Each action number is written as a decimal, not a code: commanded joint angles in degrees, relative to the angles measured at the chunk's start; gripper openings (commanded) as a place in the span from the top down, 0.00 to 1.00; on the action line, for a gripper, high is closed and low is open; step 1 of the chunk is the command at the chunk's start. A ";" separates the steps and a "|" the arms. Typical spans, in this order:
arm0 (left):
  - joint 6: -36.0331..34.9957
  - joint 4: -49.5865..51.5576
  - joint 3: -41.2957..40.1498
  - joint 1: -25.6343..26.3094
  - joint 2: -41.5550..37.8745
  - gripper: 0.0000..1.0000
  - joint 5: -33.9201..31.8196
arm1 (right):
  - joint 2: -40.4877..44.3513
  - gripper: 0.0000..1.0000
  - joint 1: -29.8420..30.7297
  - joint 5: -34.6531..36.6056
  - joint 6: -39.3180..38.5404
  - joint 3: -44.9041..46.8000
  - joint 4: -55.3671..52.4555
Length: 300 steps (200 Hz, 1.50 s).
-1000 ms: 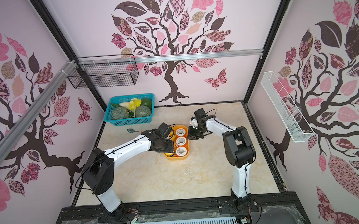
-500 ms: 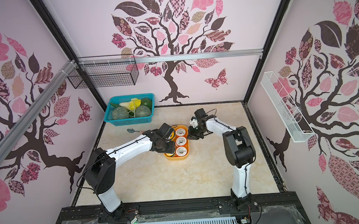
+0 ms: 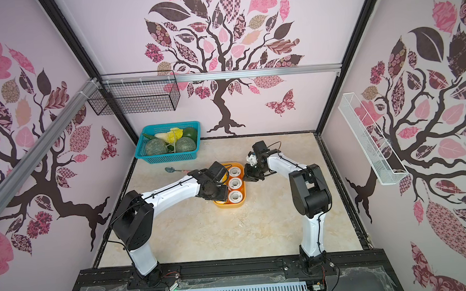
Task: Put the sealing tape into the storage box
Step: Place the sealing tape in the storage box.
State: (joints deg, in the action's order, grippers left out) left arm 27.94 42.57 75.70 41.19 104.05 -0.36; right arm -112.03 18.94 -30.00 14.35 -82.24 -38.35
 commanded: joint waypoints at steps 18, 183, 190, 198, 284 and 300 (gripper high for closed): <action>-0.97 0.90 1.71 0.22 1.08 0.40 -1.54 | -1.43 0.83 -0.23 -0.41 0.01 -0.06 -0.14; -1.23 0.91 2.08 0.42 0.91 0.31 -2.32 | -1.34 0.83 -0.23 0.03 -0.25 -0.14 -0.44; -1.23 0.94 2.15 0.44 0.75 0.31 -2.28 | -1.30 0.83 -0.23 0.03 -0.28 -0.19 -0.41; -1.31 0.94 2.21 0.51 0.55 0.32 -2.47 | -1.34 0.83 -0.27 0.04 -0.29 -0.21 -0.42; -1.20 -4.91 -3.00 0.51 -12.95 0.30 -15.39 | 3.45 0.64 -0.28 1.65 0.50 0.34 1.16; -1.25 -6.66 -5.15 0.48 -16.25 0.27 -20.73 | 5.66 0.56 -0.31 2.36 0.70 0.76 1.78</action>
State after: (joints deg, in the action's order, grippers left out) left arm 26.87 39.62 73.21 41.63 92.16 -11.77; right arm -111.37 18.94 -28.86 14.85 -81.91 -37.69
